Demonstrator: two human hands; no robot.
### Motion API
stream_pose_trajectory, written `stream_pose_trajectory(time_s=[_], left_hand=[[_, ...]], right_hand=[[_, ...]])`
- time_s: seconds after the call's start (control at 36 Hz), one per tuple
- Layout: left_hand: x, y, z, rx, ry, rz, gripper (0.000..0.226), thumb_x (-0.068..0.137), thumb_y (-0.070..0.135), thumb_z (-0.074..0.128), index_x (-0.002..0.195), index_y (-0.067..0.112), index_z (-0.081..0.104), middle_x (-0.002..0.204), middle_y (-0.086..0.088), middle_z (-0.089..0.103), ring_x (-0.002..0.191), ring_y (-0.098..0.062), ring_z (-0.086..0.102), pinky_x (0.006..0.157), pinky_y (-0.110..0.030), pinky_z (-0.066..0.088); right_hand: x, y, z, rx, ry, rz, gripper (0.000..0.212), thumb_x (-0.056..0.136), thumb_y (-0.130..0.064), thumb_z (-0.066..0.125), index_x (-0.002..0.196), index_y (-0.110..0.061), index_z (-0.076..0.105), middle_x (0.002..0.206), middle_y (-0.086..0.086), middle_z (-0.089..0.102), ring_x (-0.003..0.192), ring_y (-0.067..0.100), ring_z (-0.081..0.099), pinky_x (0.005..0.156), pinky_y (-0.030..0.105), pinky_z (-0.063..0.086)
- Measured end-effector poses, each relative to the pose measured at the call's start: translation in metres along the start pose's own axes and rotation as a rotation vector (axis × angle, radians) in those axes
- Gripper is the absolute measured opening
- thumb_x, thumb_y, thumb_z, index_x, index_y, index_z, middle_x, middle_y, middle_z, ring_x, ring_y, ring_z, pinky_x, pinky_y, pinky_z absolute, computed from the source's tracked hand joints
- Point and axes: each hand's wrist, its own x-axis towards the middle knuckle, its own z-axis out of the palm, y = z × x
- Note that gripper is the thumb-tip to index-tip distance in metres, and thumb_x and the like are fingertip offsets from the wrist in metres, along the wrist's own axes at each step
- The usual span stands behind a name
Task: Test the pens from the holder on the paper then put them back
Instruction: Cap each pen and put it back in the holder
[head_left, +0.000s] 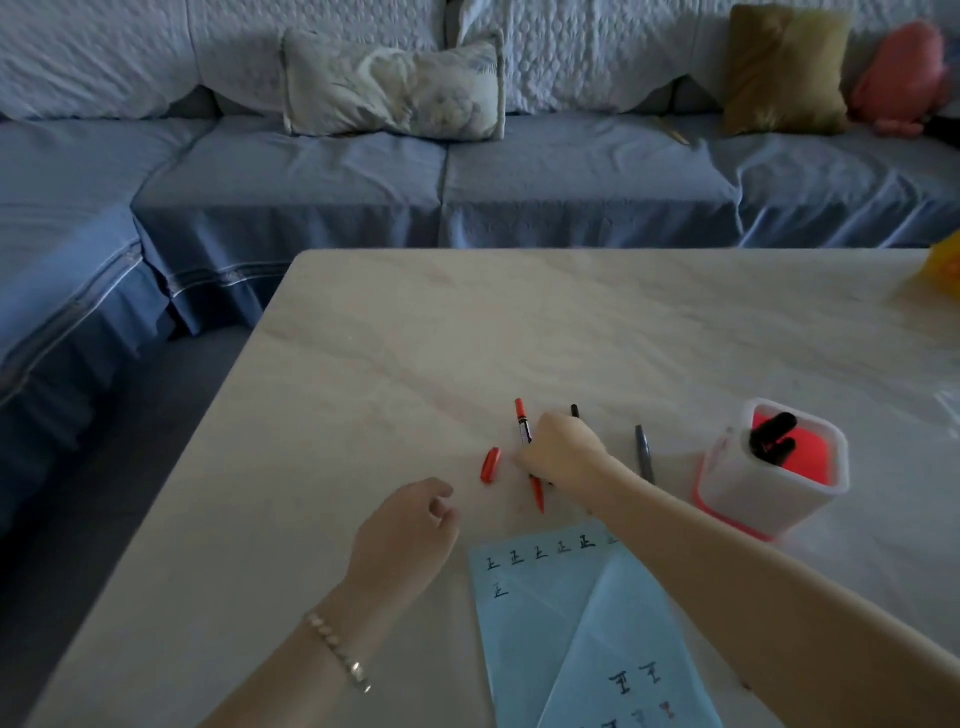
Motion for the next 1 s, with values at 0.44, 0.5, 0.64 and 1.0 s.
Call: stream_pose_trajectory(time_s=[0.44,0.5,0.64,1.0], left_hand=[[0.036,0.035,0.042,0.114,0.130,0.035,0.021,0.092,0.027,0.048,0.089,0.010,0.061,0.091,-0.003,0.055,0.087,-0.020,0.054,0.071,-0.031,0.045],[0.024,0.037,0.038,0.043,0.113,0.021,0.019,0.092,0.028,0.049,0.090,0.011,0.058,0.087,-0.001,0.058,0.082,-0.019,0.055,0.071,-0.034,0.048],[-0.029,0.059,0.008,-0.346,0.059,0.061,0.008,0.091,0.028,0.054,0.088,0.021,0.054,0.077,0.012,0.058,0.068,-0.004,0.054,0.057,-0.011,0.042],[-0.094,0.075,-0.022,-0.681,0.116,0.116,0.028,0.074,0.008,0.073,0.082,0.035,0.070,0.086,0.014,0.070,0.079,-0.002,0.066,0.067,-0.019,0.053]], right_hand=[[-0.084,0.069,-0.043,0.586,0.167,-0.064,0.021,0.084,-0.016,0.050,0.063,-0.014,0.048,0.056,0.002,0.054,0.054,0.018,0.046,0.056,0.027,0.036],[-0.091,0.070,-0.044,0.645,0.204,-0.088,0.022,0.085,-0.012,0.049,0.063,-0.014,0.046,0.051,-0.001,0.051,0.046,0.012,0.041,0.050,0.023,0.034],[-0.118,0.064,-0.051,1.028,0.274,-0.127,0.015,0.090,-0.006,0.048,0.078,-0.004,0.055,0.046,-0.002,0.052,0.034,0.002,0.040,0.037,0.011,0.033],[-0.166,0.051,-0.036,1.316,0.287,-0.237,0.020,0.090,-0.004,0.048,0.074,-0.004,0.060,0.050,0.006,0.059,0.040,0.012,0.049,0.039,0.019,0.039]])
